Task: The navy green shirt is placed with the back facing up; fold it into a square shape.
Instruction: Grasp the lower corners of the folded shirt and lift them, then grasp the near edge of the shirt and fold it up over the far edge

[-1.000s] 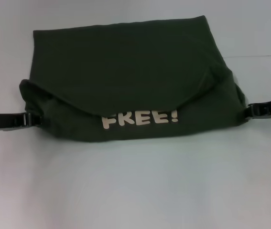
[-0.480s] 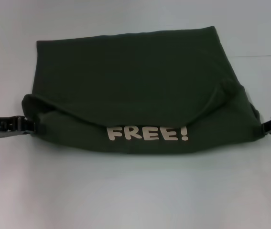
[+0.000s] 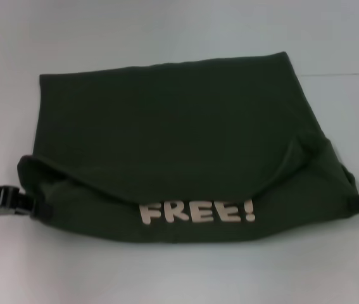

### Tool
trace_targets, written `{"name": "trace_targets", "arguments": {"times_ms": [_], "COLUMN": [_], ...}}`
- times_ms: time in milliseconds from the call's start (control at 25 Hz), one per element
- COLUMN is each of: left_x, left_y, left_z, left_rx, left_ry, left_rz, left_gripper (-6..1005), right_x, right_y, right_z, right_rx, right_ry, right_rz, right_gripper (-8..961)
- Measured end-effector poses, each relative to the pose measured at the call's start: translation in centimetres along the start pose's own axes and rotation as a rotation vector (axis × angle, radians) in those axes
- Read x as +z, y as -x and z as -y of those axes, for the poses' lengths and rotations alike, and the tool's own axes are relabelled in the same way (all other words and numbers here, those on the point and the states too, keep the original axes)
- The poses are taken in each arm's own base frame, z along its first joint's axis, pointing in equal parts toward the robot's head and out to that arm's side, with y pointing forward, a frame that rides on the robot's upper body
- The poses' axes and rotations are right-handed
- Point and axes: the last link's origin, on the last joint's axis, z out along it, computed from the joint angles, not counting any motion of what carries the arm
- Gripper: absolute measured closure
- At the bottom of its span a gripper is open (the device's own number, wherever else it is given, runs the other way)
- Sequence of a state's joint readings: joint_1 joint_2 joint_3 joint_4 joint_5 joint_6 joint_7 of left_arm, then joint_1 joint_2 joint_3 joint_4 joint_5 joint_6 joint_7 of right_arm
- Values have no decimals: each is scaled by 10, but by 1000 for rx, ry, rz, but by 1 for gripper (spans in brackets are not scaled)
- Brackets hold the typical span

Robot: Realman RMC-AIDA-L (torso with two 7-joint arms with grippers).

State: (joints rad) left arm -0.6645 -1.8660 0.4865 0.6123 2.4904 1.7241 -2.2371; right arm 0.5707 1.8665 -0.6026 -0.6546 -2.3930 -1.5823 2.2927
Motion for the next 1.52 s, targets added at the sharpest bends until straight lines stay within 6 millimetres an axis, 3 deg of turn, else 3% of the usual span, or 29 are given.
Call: {"name": "trace_targets", "arguments": {"times_ms": [200, 320, 480, 680, 960, 1120, 1280, 1520], "left_x": [-8, -17, -37, -41, -17, 3, 18, 47], "left_y": [8, 4, -24, -66, -118, -131, -139, -133], "left_z": [-4, -5, -6, -7, -3, -3, 2, 14], "left_rx": [-6, -10, -22, -26, -26, -11, -22, -65], "left_ry": [24, 33, 32, -25, -120, -163, -227, -314], "left_rz": [73, 39, -122, -286, -500, -578, -663, -712], "left_gripper": [983, 984, 984, 984, 984, 983, 983, 983], "right_x": [-11, -21, -34, -27, -6, 11, 36, 63], "right_y": [-16, -13, 19, 76, 136, 158, 173, 176], "right_z": [-2, -3, -10, -28, -47, -55, -61, -63], "right_rx": [22, 27, 7, -37, -57, -52, -46, -36], "right_ry": [75, 114, 138, 96, 10, -42, -122, -215], "right_rz": [-18, 33, 162, 285, 423, 488, 537, 565], "right_gripper": [849, 843, 834, 824, 810, 801, 793, 781]}}
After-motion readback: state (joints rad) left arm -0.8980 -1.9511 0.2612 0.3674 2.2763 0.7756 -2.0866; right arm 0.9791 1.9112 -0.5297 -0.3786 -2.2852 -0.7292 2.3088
